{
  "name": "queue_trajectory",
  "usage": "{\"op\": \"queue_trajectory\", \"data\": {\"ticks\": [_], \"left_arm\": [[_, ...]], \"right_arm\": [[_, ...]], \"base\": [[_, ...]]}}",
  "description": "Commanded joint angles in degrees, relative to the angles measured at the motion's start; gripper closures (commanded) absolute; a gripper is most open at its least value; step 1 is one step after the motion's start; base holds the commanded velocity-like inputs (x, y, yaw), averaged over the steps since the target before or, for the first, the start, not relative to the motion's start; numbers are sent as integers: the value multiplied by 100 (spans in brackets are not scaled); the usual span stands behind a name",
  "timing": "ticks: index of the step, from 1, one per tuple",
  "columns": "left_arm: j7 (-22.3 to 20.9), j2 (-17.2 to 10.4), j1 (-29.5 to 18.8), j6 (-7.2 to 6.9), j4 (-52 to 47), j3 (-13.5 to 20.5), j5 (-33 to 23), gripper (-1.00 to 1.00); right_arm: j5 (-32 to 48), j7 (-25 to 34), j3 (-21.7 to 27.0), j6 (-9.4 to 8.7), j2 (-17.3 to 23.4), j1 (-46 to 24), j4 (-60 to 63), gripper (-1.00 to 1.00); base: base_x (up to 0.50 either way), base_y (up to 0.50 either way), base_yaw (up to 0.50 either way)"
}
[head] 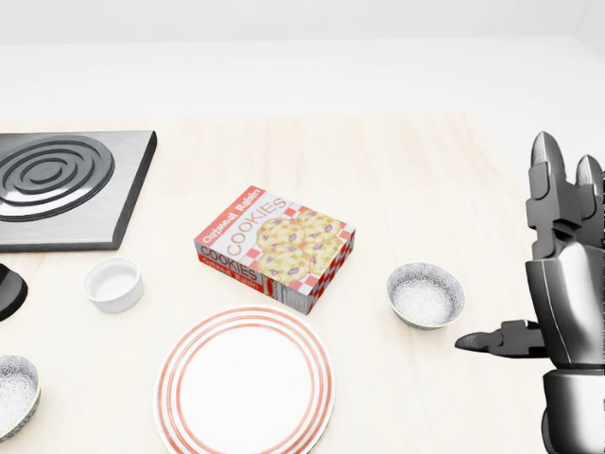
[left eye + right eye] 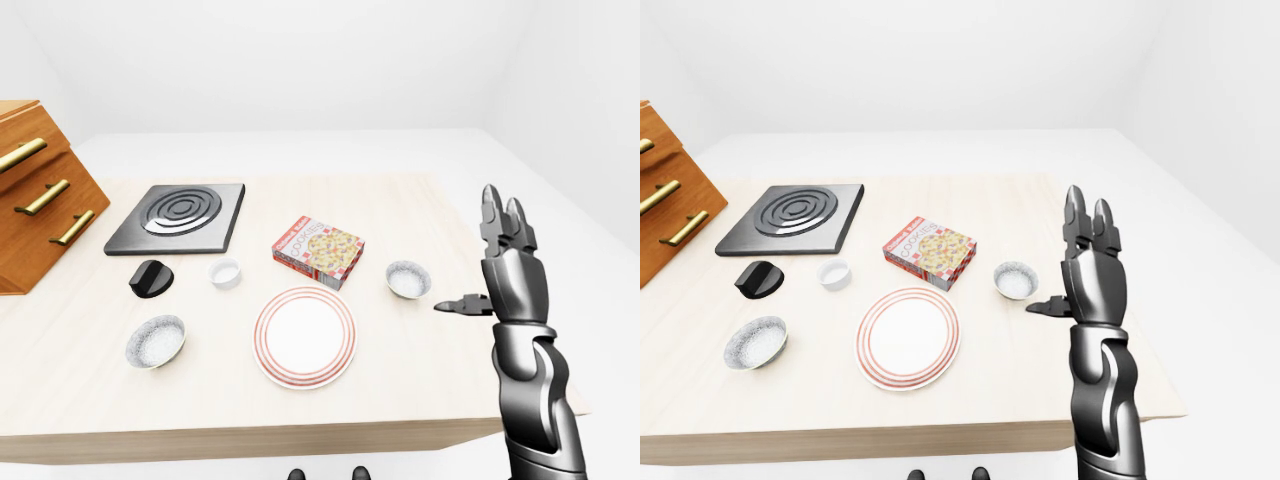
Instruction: Pick the akita bowl next to the plate and place it on the plate.
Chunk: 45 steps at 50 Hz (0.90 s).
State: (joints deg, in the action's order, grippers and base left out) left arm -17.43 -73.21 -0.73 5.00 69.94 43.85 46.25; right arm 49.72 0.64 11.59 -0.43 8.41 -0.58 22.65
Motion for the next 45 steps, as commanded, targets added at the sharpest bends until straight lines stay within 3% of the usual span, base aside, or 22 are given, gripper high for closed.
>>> {"op": "queue_trajectory", "data": {"ticks": [1,9,28,45], "left_arm": [[-10,2,-3,0,11,-6,3,-100],[5,18,-11,0,-2,-6,-10,-100],[-20,23,59,0,-58,63,-20,-100],[-23,-2,55,0,-65,55,-11,-100]], "right_arm": [[589,-248,-104,339,58,74,-260,-100],[980,-423,-165,543,61,133,-483,-100],[1227,-990,-305,543,108,139,-1494,-100],[1262,-1119,-325,543,198,55,-1862,-100]], "base": [[0,0,0],[0,0,0],[0,0,0],[0,0,0]]}}
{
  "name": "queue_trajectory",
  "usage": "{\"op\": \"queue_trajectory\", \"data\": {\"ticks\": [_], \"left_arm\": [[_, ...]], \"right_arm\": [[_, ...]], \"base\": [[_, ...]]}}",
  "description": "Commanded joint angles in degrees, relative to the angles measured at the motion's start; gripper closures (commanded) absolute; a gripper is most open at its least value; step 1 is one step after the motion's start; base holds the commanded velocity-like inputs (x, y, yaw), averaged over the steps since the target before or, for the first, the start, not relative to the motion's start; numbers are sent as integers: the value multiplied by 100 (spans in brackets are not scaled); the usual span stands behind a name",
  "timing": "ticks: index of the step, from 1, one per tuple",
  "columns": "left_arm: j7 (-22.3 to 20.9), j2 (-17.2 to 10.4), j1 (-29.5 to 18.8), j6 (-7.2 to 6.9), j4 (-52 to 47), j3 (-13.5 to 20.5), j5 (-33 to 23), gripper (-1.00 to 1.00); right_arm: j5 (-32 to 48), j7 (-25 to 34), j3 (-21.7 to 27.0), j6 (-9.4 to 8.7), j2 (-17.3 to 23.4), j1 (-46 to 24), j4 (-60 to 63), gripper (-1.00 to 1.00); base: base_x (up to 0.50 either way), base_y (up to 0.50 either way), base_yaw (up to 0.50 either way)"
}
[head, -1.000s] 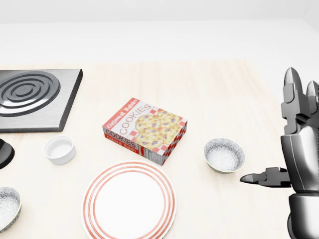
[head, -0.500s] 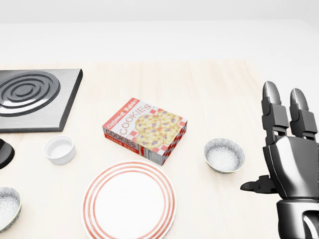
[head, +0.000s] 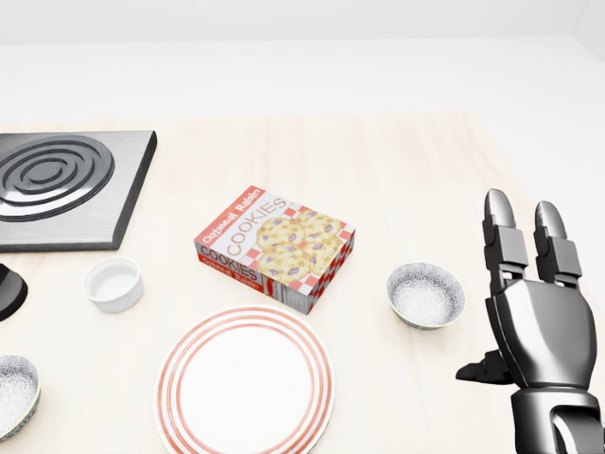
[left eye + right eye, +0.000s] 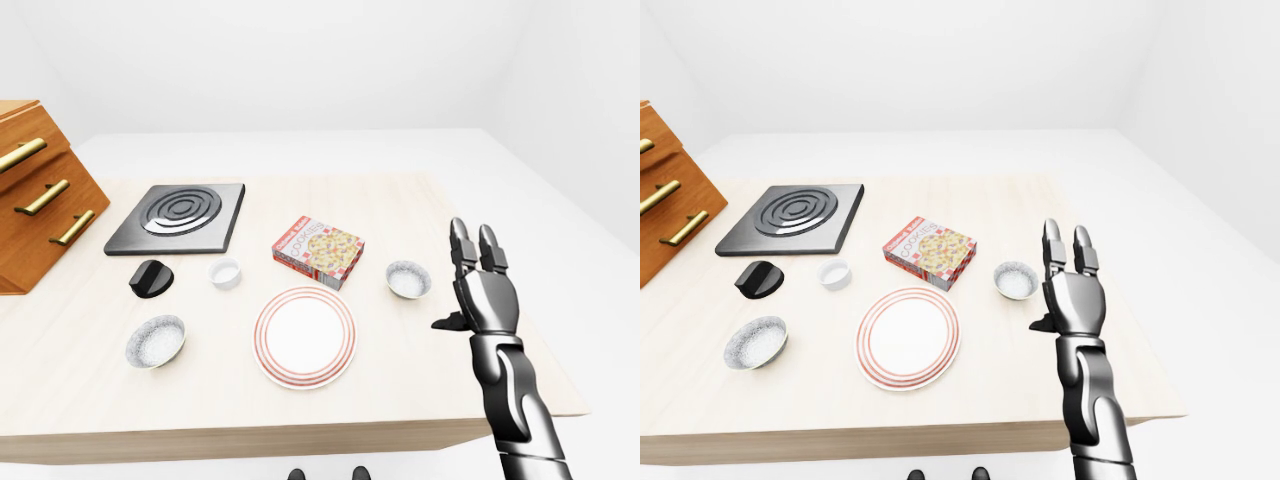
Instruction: Pick the akita bowl next to the plate and place it on the plate.
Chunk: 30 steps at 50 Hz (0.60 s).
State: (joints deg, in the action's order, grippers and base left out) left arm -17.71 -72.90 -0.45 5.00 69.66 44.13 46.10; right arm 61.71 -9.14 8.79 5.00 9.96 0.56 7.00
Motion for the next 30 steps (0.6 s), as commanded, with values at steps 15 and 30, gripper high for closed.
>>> {"op": "queue_trajectory", "data": {"ticks": [15,30], "left_arm": [[12,21,33,0,-55,74,-49,-100],[-1,10,11,0,-15,27,-22,-100]], "right_arm": [[338,-555,-409,0,85,-439,-1088,-100],[378,-725,-615,0,94,-801,-1705,-100]], "base": [[0,0,0],[0,0,0]]}}
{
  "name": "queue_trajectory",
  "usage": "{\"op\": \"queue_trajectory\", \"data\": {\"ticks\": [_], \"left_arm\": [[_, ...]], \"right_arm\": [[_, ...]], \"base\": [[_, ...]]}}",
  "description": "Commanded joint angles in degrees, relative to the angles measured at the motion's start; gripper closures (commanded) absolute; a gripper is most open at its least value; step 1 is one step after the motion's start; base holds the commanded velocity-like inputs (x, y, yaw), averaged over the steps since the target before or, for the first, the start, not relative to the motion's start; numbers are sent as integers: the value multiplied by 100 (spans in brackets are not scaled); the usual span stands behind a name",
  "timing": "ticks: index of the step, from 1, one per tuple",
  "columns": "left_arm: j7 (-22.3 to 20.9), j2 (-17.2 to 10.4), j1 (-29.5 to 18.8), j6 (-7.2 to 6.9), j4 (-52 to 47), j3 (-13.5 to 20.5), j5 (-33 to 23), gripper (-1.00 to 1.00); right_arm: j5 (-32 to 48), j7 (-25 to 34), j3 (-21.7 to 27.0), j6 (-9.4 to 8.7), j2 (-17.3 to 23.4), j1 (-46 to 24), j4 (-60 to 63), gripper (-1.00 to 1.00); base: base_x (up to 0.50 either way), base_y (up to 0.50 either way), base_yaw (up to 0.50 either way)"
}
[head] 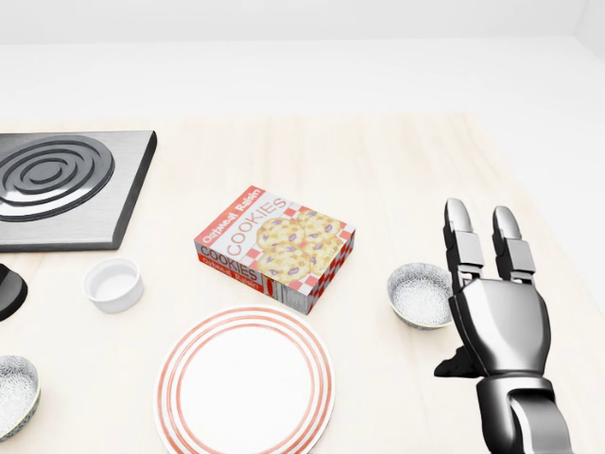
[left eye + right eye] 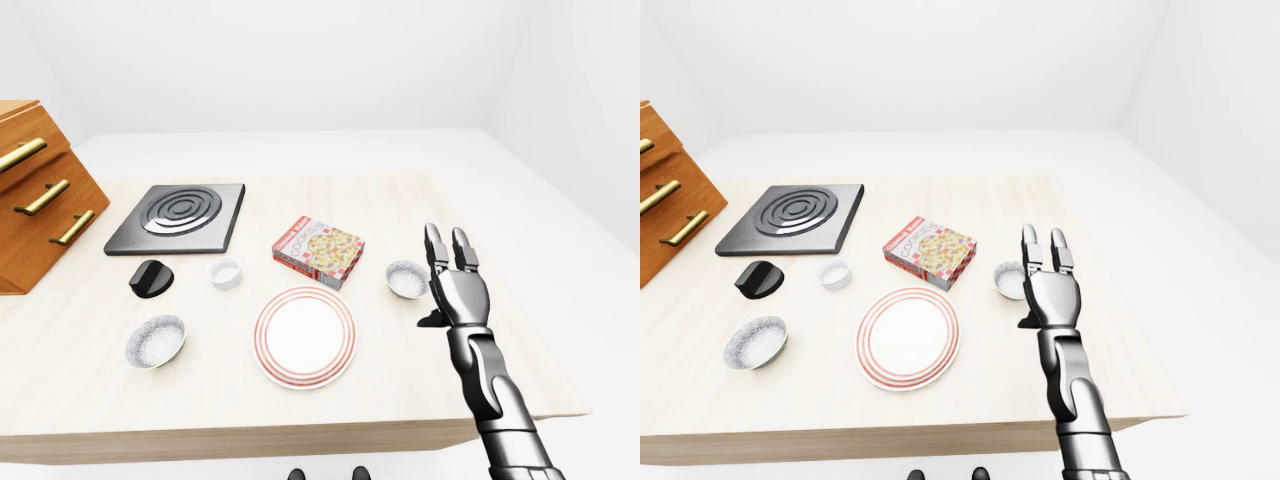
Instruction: Pick the akita bowl next to the plate and place it on the plate.
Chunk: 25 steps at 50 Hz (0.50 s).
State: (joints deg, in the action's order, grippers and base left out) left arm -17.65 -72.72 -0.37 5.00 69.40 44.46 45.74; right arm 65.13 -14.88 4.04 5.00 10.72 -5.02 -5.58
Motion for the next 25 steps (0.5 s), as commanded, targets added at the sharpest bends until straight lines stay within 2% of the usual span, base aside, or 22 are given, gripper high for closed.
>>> {"op": "queue_trajectory", "data": {"ticks": [1,25], "left_arm": [[-6,-5,5,0,10,-7,15,-100],[3,-3,15,0,-27,15,5,-100]], "right_arm": [[45,-211,-152,0,31,-281,-549,-100],[-120,-685,-315,0,141,-802,-1861,-100]], "base": [[0,0,0],[0,0,0]]}}
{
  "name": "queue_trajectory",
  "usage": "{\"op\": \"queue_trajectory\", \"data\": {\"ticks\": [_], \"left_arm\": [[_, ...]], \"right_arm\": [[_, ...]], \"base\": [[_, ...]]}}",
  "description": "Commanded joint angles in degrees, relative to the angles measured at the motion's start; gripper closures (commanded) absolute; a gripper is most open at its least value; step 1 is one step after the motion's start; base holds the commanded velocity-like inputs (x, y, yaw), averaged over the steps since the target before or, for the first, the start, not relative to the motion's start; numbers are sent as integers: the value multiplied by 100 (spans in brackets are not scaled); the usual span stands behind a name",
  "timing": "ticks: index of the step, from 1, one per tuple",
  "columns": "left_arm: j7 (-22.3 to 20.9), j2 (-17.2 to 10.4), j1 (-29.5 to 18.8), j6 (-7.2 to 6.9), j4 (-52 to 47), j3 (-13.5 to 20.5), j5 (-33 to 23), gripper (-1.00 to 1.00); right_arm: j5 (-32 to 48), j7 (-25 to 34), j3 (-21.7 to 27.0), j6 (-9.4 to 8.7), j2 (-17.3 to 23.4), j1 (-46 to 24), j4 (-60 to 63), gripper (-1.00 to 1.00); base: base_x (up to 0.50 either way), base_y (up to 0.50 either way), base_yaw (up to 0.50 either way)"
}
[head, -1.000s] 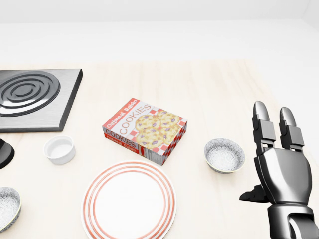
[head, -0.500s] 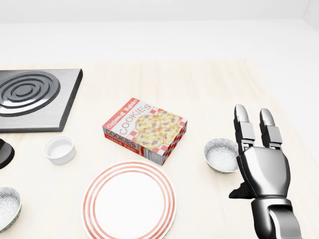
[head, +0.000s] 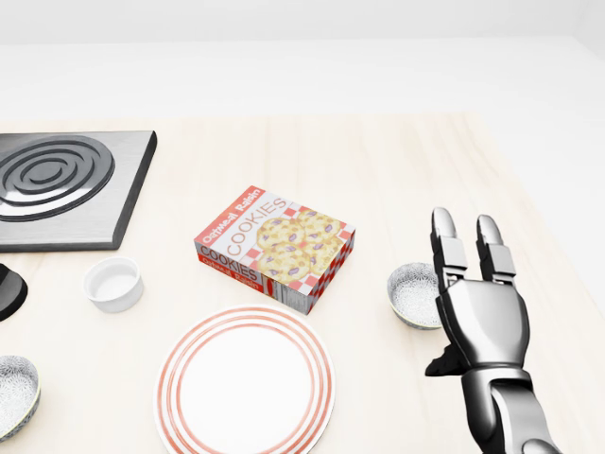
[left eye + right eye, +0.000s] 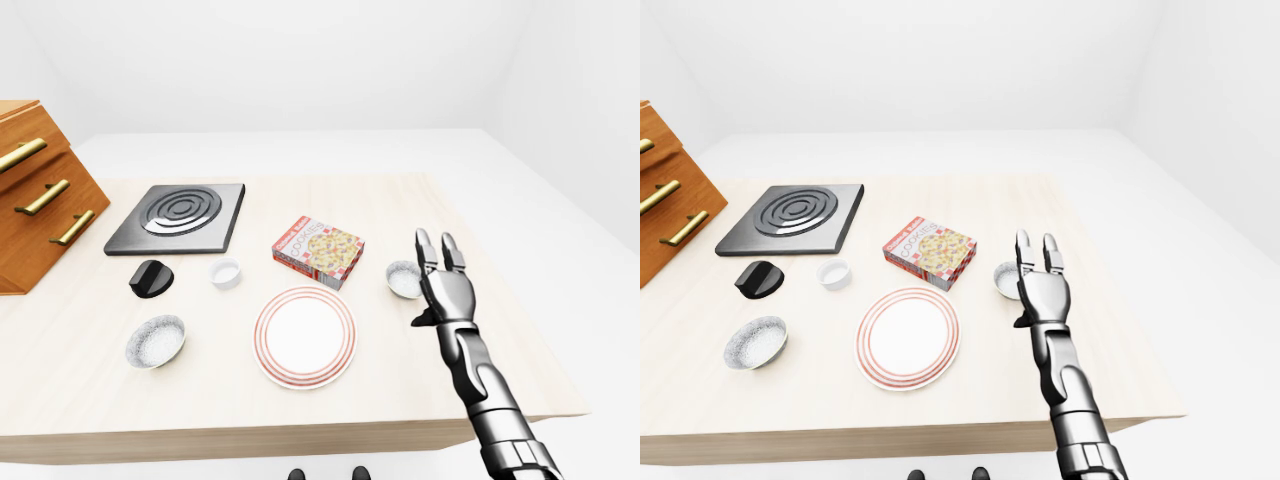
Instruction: Pick the akita bowl next to the plate and place it on the plate.
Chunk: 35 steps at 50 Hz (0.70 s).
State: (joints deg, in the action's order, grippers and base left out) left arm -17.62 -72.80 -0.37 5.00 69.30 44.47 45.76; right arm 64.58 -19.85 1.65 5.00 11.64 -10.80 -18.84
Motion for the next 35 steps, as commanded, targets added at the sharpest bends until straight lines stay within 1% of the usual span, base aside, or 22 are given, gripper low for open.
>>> {"op": "queue_trajectory", "data": {"ticks": [1,5,7,13,19,21,22,27,30,35], "left_arm": [[-1,18,4,0,-5,9,-4,-100],[-11,17,-3,0,14,-5,2,-100],[-10,-35,42,0,-13,31,23,-100],[-4,29,4,0,8,8,-4,-100],[2,23,14,0,6,3,9,-100],[10,-22,44,0,-13,31,20,-100],[8,22,18,0,7,11,3,-100],[5,-20,26,0,16,11,20,-100],[10,37,-10,0,31,-19,1,-100],[8,8,1,0,28,-18,19,-100]], "right_arm": [[-59,-276,-87,0,69,-297,-722,-100],[-122,-407,-103,0,118,-428,-1056,-100],[-139,-461,-99,0,146,-483,-1181,-100],[-71,-513,-132,0,200,-623,-1299,-100],[-26,-421,-121,0,227,-781,-1257,-100],[-3,-447,-119,0,247,-857,-1312,-100],[1,-406,-112,0,252,-886,-1267,-100],[49,-350,-132,0,239,-913,-1196,-100],[92,-291,-160,0,202,-970,-1172,-100],[128,-264,-183,0,177,-1116,-1223,-100]], "base": [[0,0,0],[0,0,0],[0,0,0],[0,0,0],[0,0,0],[0,0,0],[0,0,0],[0,0,0],[0,0,0],[0,0,0]]}}
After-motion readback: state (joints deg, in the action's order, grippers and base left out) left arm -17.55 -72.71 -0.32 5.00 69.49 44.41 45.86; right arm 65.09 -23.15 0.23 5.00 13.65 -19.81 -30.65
